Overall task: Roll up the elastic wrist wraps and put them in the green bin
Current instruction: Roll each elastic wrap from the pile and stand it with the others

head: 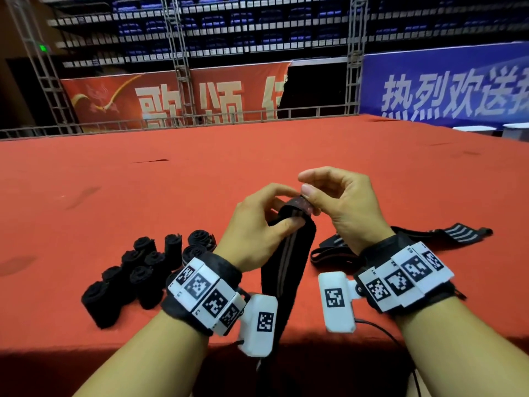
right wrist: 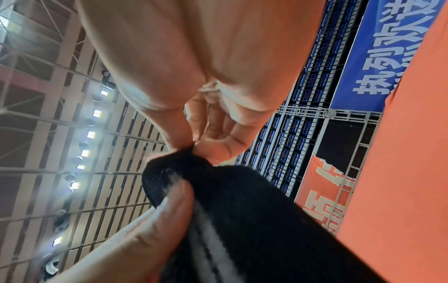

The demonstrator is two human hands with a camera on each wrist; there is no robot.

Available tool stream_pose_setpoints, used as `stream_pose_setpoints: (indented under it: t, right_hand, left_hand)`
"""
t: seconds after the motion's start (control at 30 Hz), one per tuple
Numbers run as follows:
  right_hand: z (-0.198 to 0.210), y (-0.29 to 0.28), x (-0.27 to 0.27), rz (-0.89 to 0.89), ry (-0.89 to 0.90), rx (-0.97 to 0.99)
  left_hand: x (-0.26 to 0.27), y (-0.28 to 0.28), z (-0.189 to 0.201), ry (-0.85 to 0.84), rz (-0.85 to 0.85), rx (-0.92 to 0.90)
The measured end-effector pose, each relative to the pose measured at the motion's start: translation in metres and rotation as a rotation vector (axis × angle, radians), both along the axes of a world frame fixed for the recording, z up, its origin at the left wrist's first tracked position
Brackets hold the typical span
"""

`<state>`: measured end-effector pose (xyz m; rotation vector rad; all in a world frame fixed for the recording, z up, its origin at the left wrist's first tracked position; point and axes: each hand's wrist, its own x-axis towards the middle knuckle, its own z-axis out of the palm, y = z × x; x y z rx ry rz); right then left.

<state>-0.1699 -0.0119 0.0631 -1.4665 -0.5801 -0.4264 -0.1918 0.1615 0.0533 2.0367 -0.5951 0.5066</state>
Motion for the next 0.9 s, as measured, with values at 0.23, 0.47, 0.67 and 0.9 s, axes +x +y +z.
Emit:
stream_pose_setpoints:
  t: [0.23,0.47,0.67,0.9]
  right_hand:
    - [0.003,0.005,-0.011,-0.097,-0.013,0.059]
    - [0.000,0.013,-0.023,-0.037,0.133,0.108]
    - [-0.025,0.018,-0.027,0.169,0.157,-0.132]
    - [-0.036,0.016,-0.006,0.049,0.116,-0.135]
  left_hand:
    - [-0.015,-0.002,0.004,0.003,0.021,0.085]
    - [-0.019,-0.004,0.002,-0.017,0.222,0.011]
    - [-0.016,-0.010,0.007,0.084,0.096,-0.384]
    - [-0.005,-0.005,0.002,0.200,-0.085,-0.616]
